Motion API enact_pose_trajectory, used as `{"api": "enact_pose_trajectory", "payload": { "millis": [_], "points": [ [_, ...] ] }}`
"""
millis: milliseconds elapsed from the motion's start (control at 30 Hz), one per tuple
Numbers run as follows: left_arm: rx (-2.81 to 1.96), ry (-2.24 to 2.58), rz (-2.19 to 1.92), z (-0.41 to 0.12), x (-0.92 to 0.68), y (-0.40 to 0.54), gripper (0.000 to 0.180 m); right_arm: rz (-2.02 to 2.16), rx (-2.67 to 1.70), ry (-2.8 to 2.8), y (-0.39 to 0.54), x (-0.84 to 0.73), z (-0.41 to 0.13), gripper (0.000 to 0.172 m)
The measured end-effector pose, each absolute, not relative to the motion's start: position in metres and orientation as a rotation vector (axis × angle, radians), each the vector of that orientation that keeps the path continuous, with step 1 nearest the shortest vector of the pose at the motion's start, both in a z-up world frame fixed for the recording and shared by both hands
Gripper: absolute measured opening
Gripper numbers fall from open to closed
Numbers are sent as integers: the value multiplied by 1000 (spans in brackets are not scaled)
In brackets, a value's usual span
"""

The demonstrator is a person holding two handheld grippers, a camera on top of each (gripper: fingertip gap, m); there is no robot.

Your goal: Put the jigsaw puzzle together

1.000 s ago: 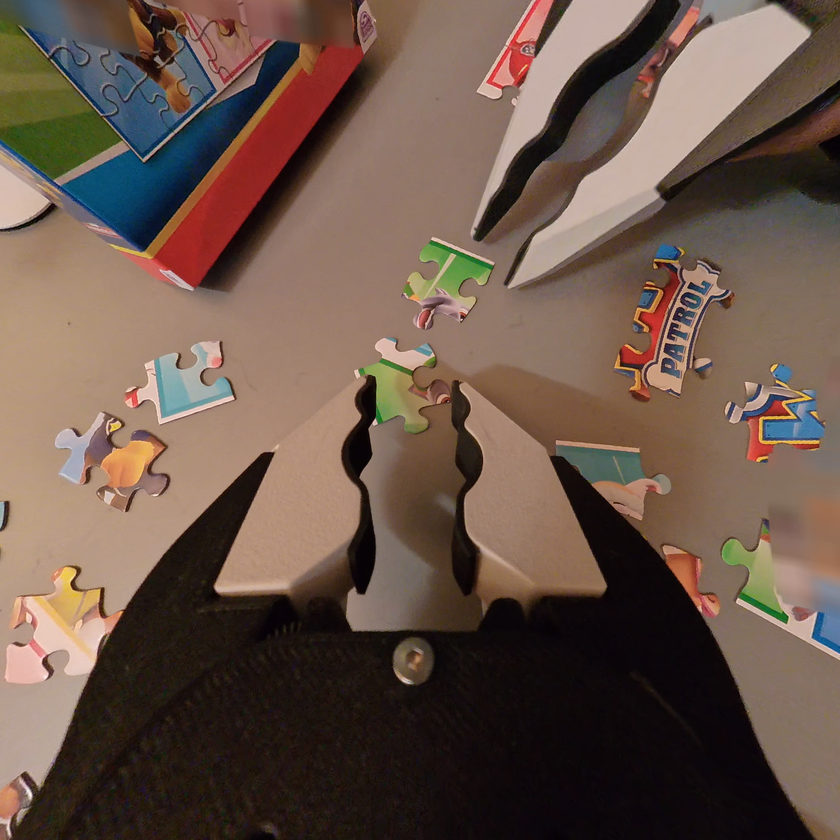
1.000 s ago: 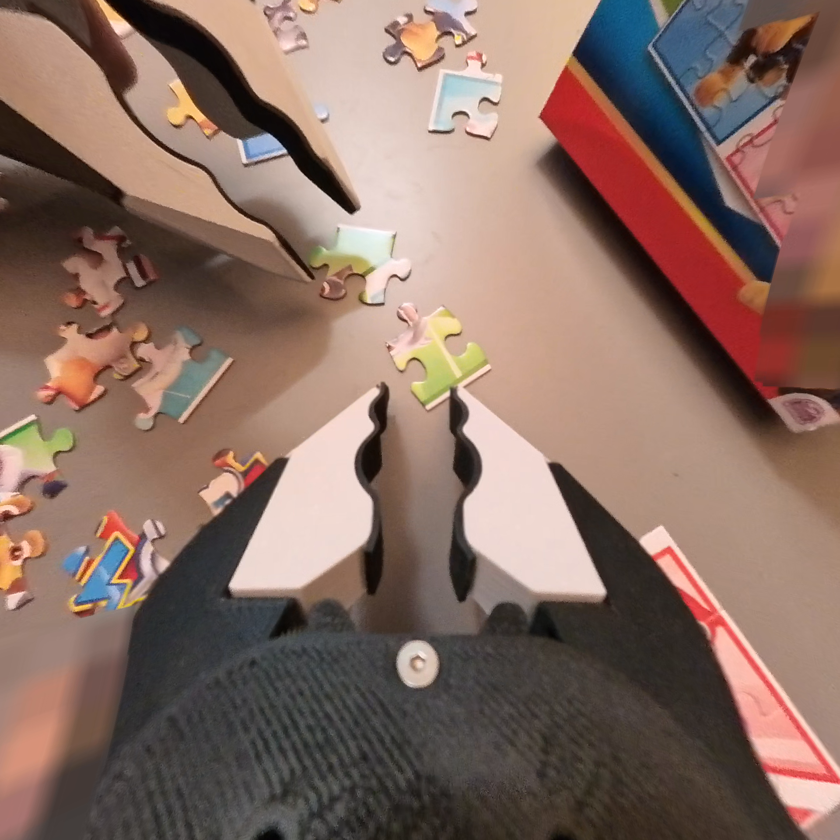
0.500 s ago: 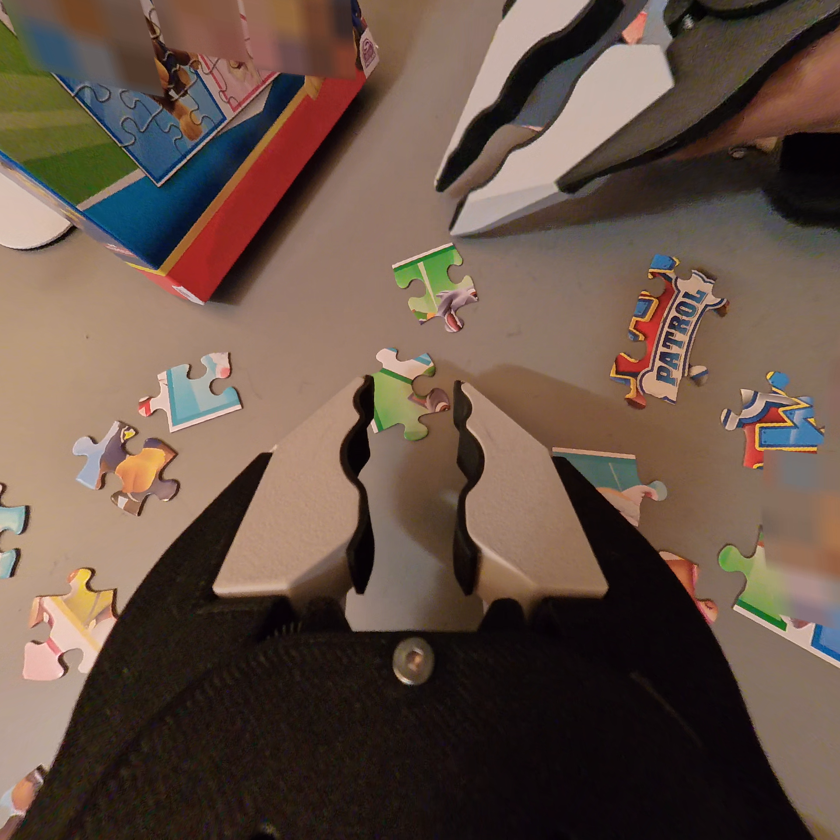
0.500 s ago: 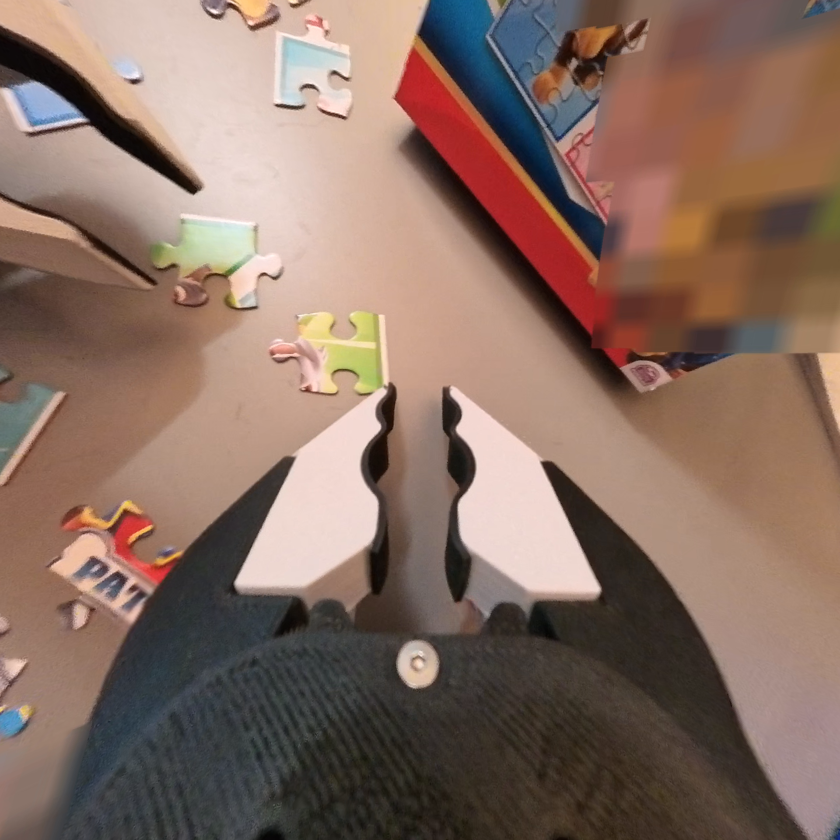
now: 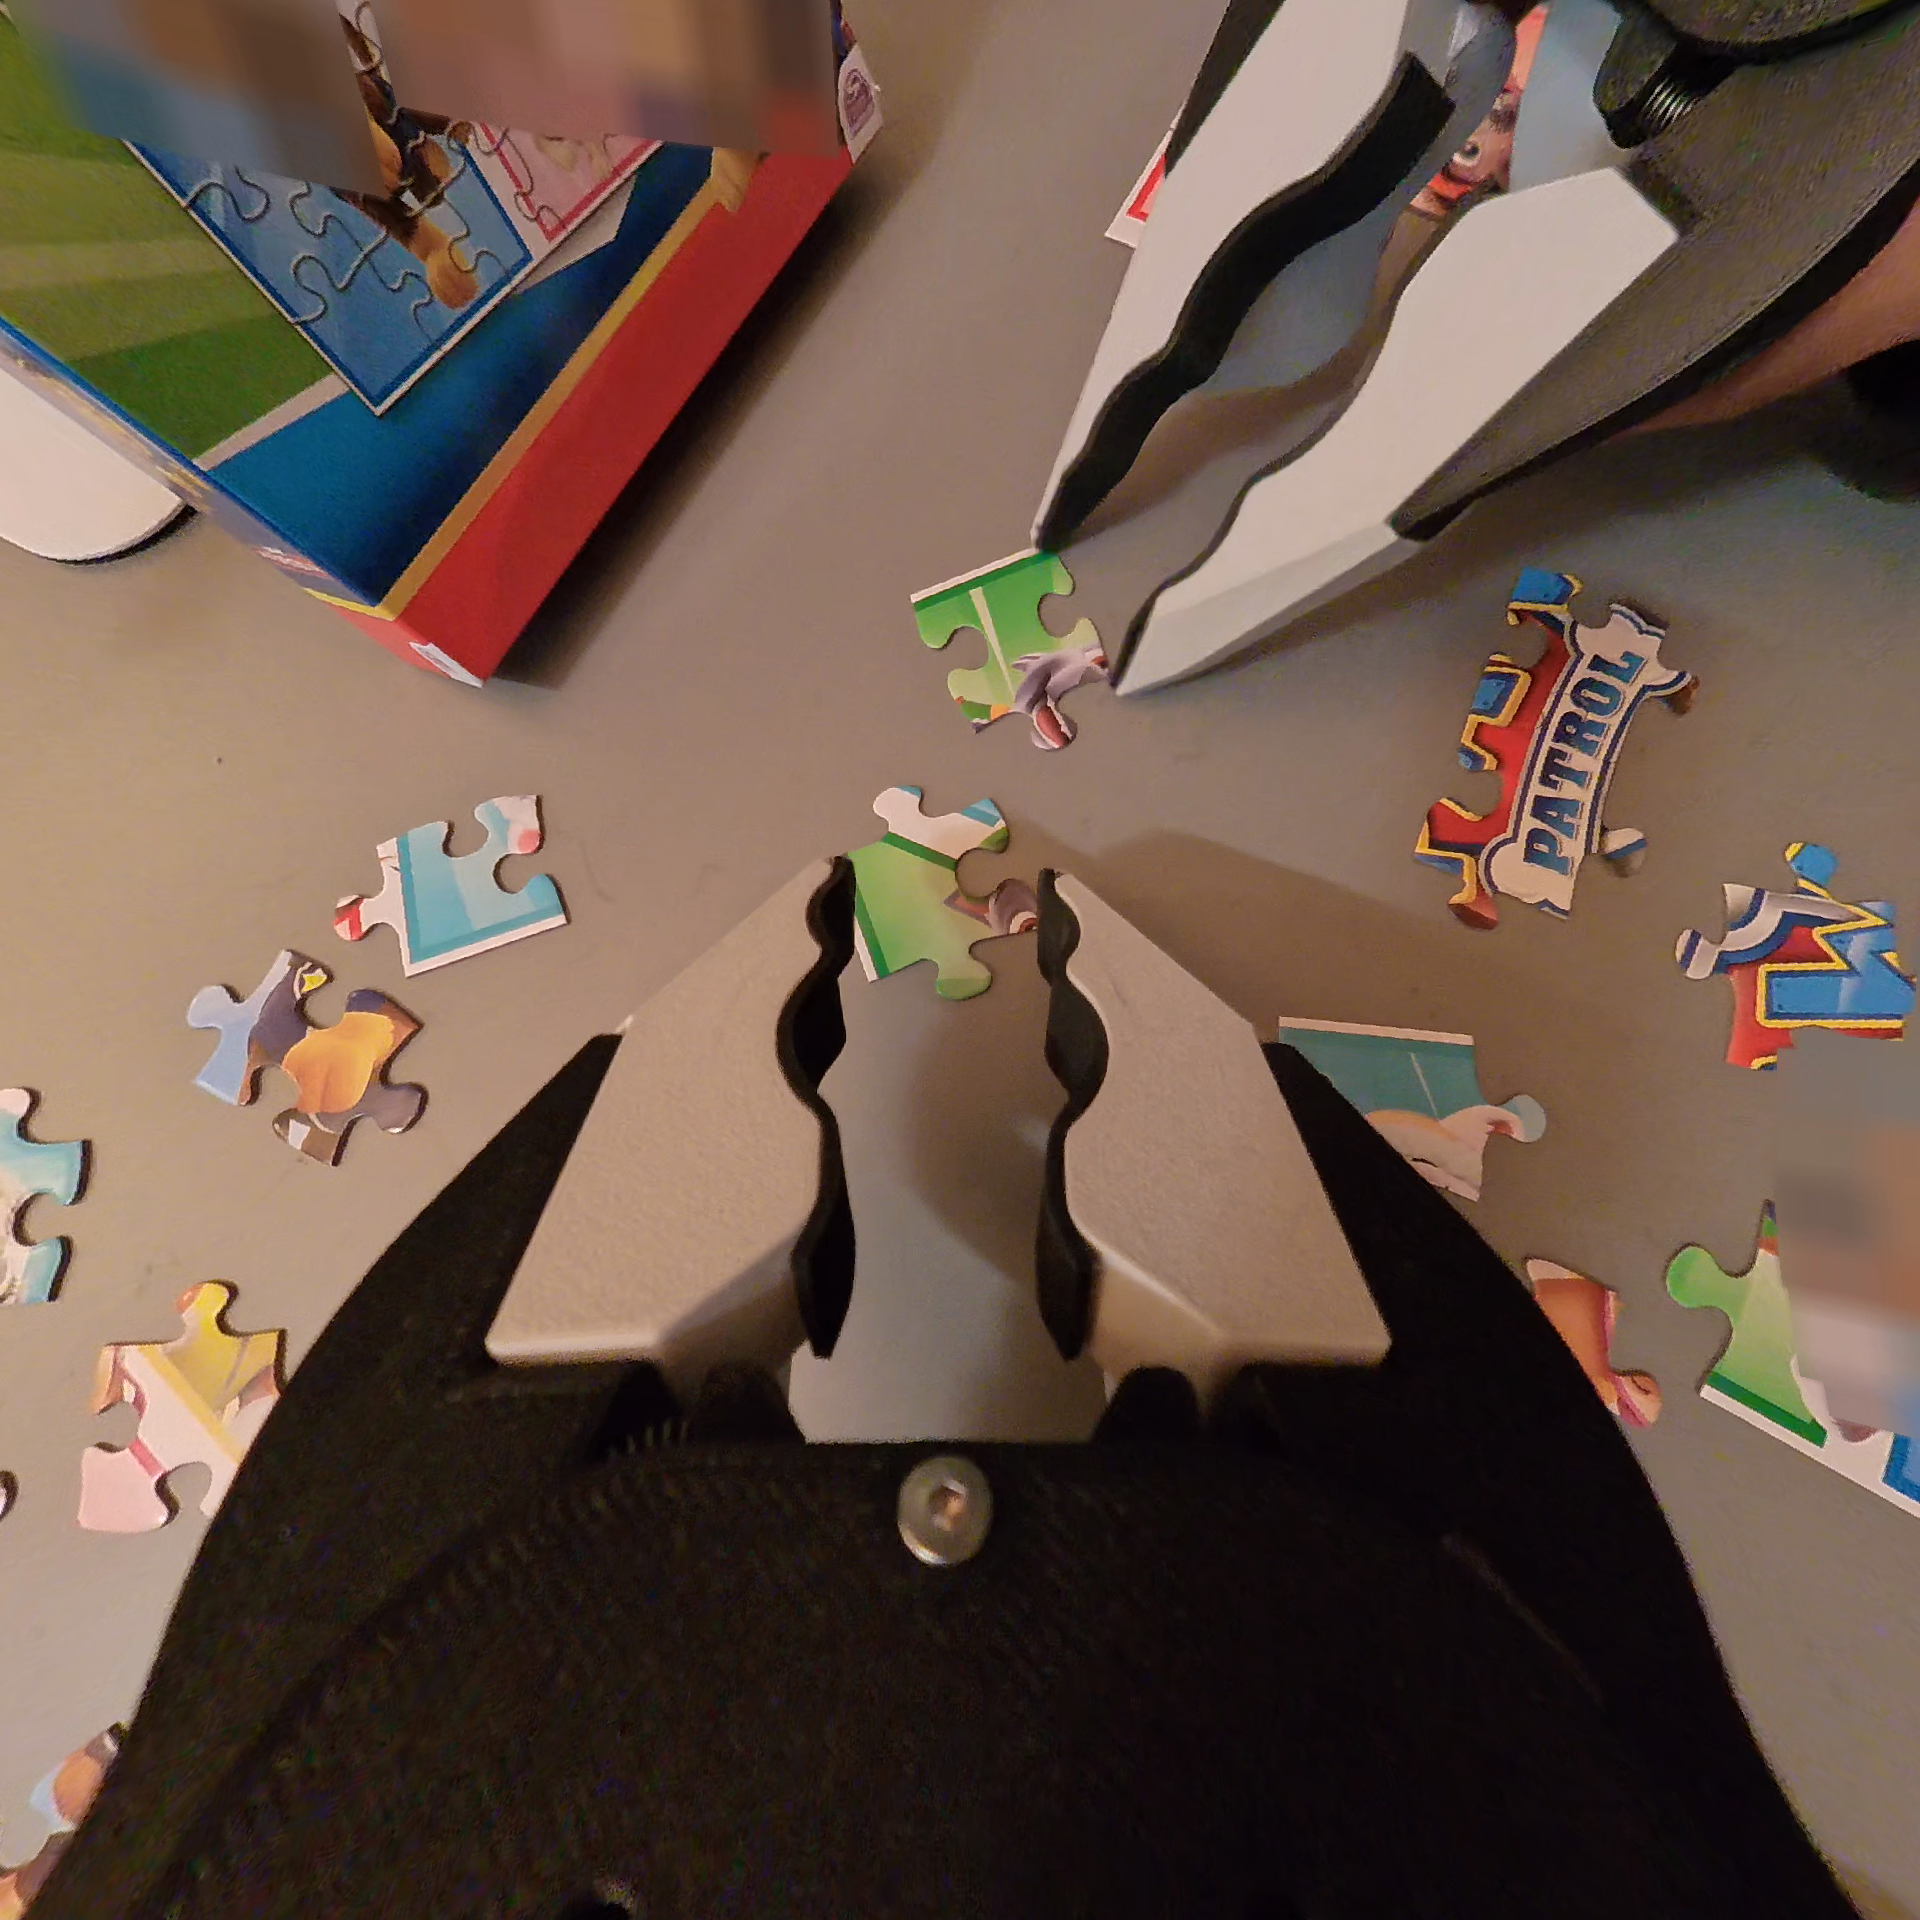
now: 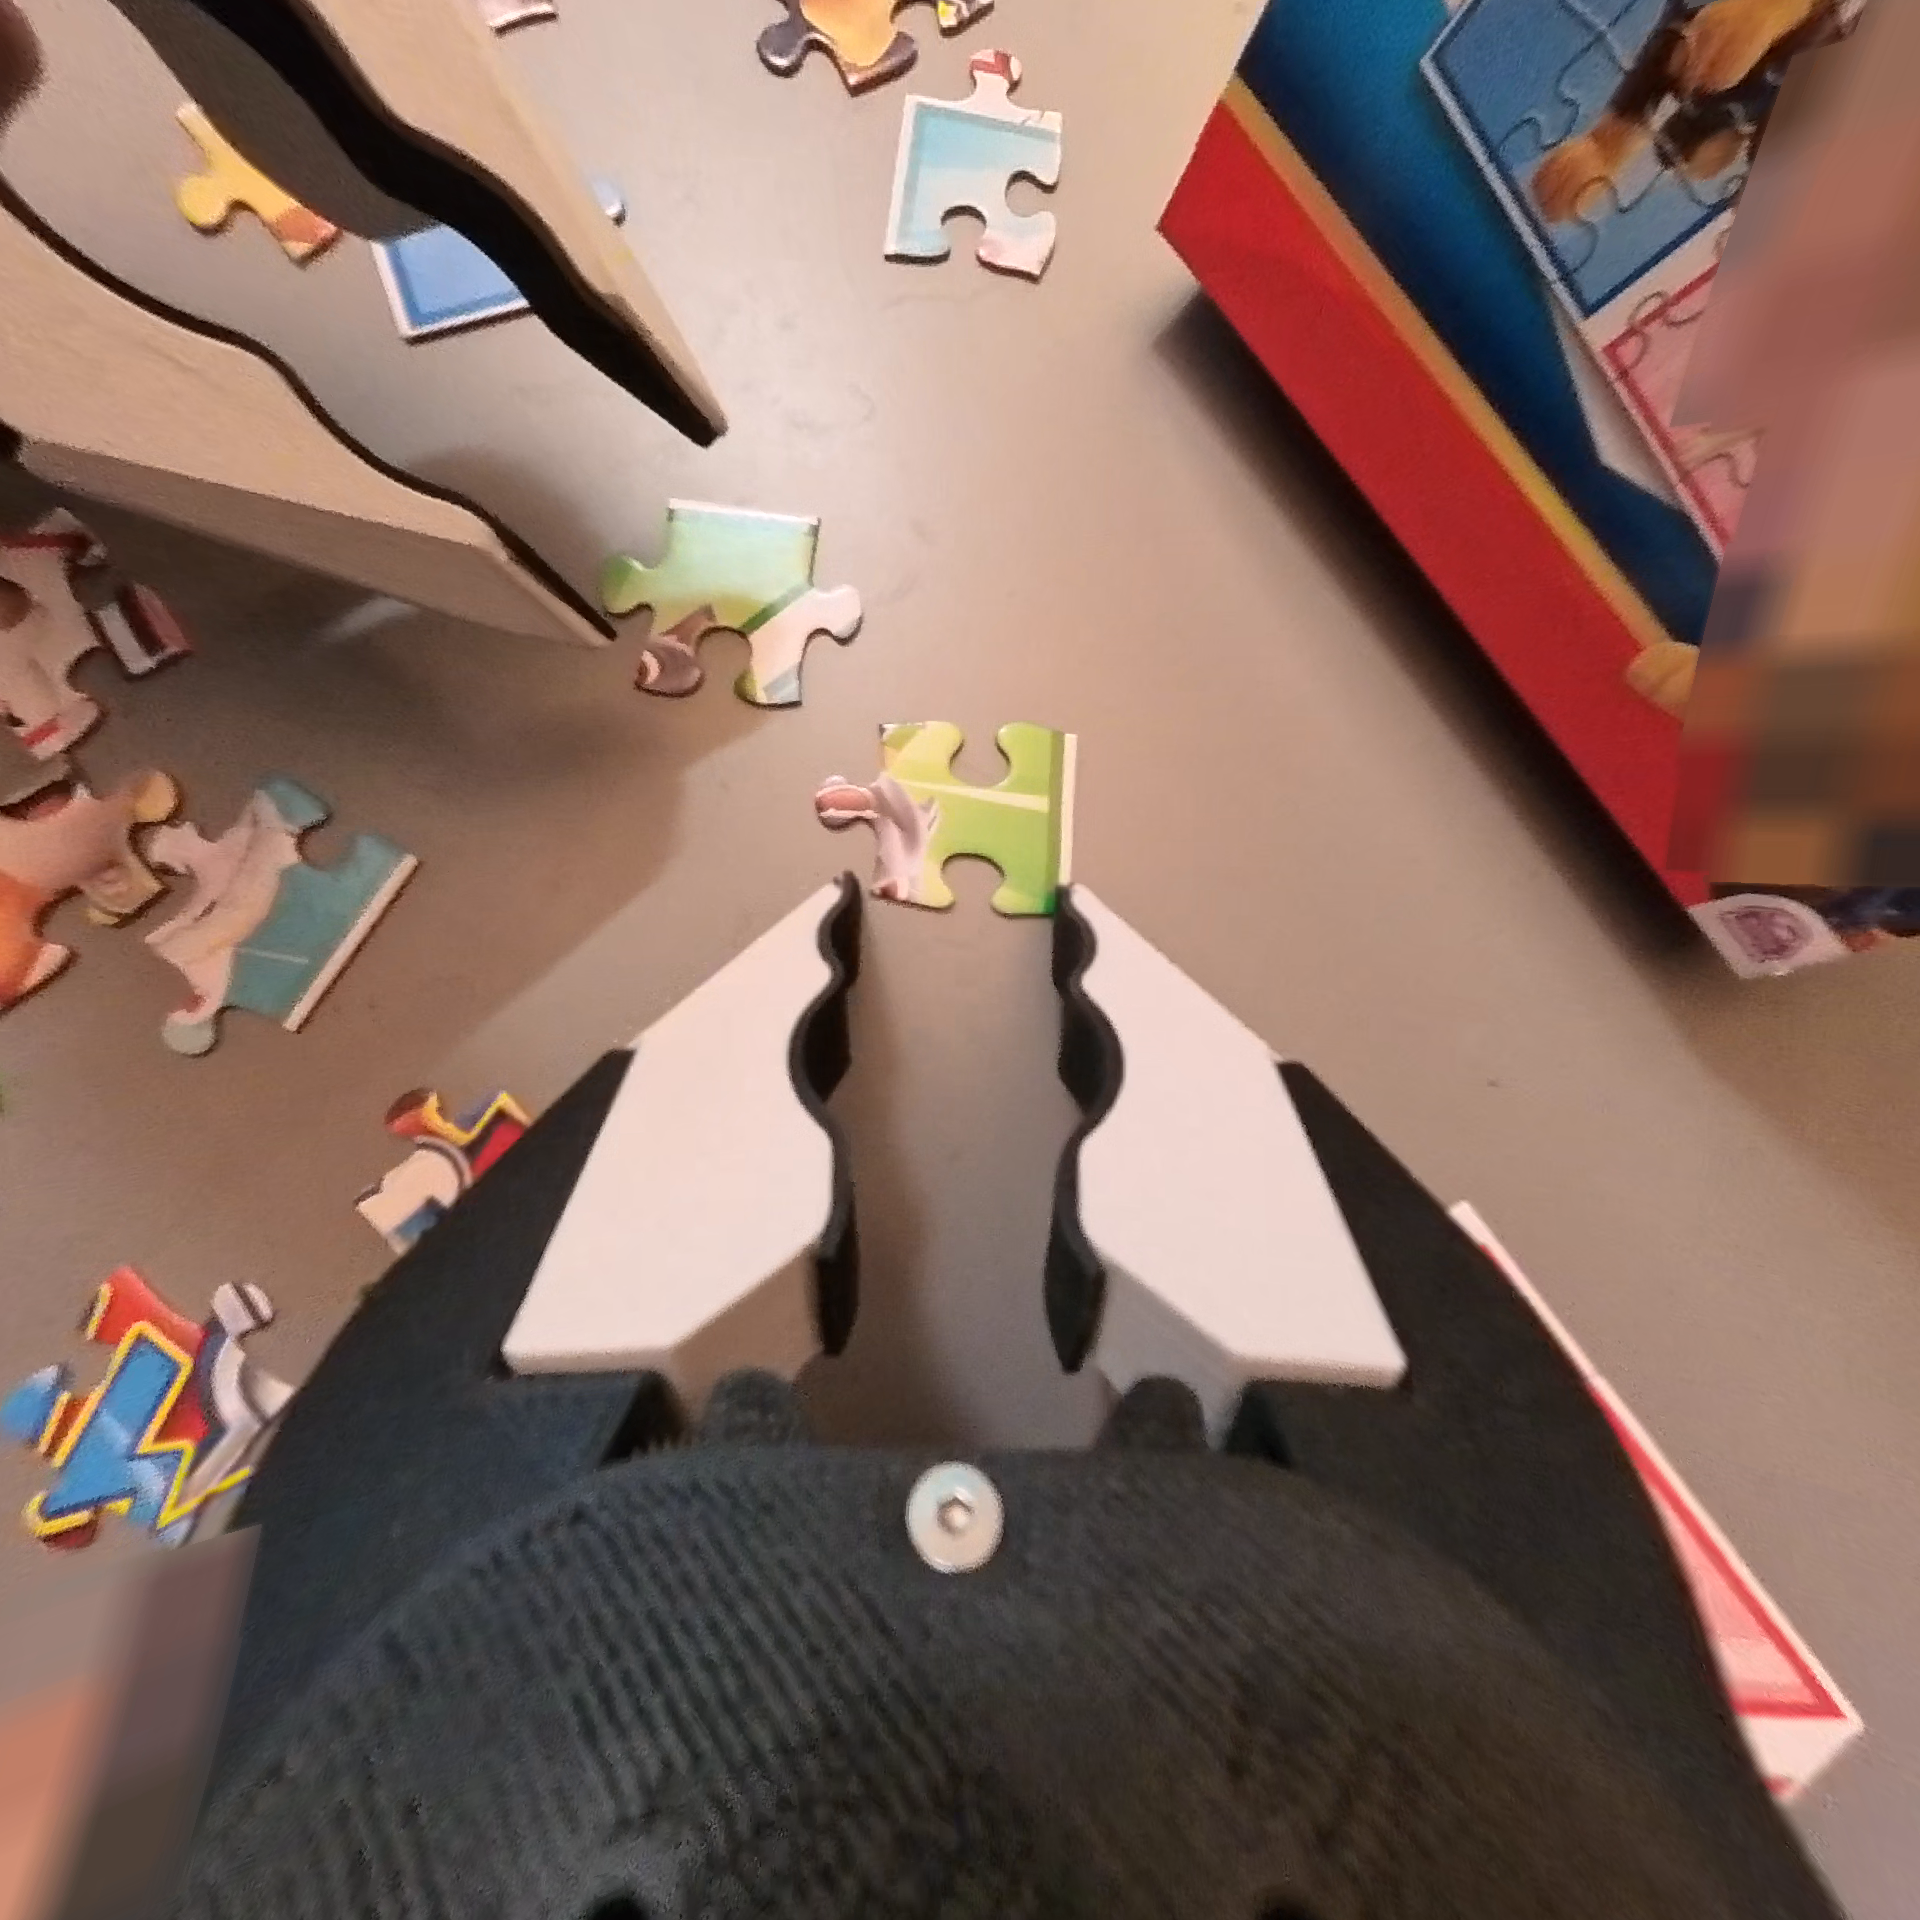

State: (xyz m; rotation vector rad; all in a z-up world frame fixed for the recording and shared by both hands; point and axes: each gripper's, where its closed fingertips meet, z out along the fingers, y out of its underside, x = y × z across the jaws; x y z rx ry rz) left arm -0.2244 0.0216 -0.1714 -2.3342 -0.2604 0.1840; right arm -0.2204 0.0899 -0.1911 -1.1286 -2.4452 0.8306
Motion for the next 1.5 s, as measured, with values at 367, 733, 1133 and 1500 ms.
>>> {"api": "enact_pose_trajectory", "payload": {
  "millis": [367,733,1133,1500],
  "points": [
    [-2337,-263,187,-172,-225,21,33,736,-1161,-2353,115,-229,-189,29],
    [-2347,-275,197,-175,-228,18,33,852,-1144,-2374,100,-225,-182,31],
    [-2365,-346,212,-177,-240,5,31,845,-1101,-2391,94,-224,-184,33],
    [-2393,-340,204,-183,-238,5,31,840,-1092,-2392,95,-224,-184,37]
  ]
}}
